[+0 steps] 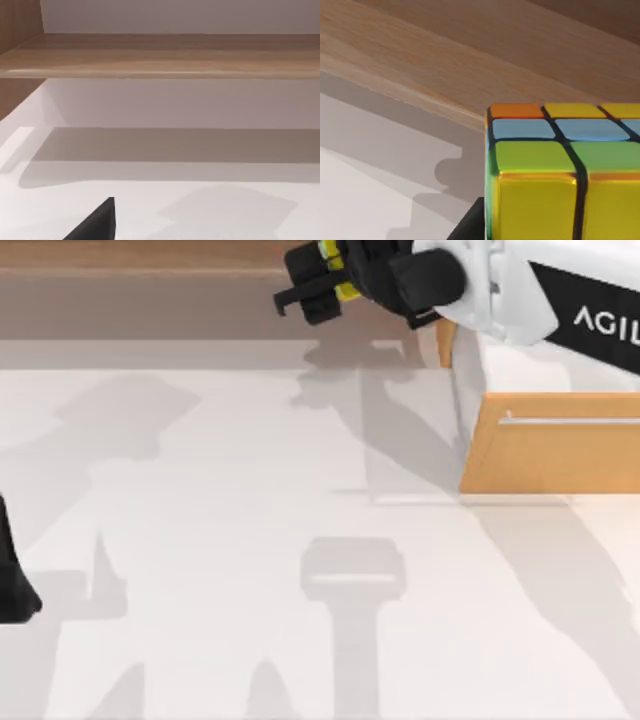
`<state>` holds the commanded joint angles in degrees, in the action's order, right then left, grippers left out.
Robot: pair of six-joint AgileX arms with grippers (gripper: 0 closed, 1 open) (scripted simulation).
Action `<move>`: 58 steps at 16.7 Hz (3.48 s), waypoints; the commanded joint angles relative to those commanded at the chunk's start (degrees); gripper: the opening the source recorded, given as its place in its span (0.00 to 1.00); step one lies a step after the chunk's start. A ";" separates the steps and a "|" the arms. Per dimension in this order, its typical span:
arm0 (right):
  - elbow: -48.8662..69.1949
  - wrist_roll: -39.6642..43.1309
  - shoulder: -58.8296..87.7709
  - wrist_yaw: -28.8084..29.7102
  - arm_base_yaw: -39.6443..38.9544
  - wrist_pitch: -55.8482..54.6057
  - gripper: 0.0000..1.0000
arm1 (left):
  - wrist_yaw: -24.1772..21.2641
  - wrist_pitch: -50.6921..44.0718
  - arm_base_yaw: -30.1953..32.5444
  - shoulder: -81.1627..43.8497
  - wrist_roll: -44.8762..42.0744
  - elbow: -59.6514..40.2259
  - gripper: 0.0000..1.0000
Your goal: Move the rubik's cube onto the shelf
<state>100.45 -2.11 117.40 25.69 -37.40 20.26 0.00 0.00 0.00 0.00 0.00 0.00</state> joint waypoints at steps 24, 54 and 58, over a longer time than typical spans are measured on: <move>-13.38 7.33 16.63 22.55 -8.70 -75.07 0.00 | 0.00 0.00 0.00 0.00 0.00 0.00 1.00; 16.71 6.40 31.64 15.23 -1.43 -59.19 0.98 | 0.00 0.00 0.00 0.00 0.00 0.00 1.00; 16.71 6.40 31.64 15.23 -1.43 -59.19 1.00 | 0.00 0.00 0.00 0.00 0.00 0.00 1.00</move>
<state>117.15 4.30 149.05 40.92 -38.83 -38.93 0.00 0.00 0.00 0.00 0.00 0.00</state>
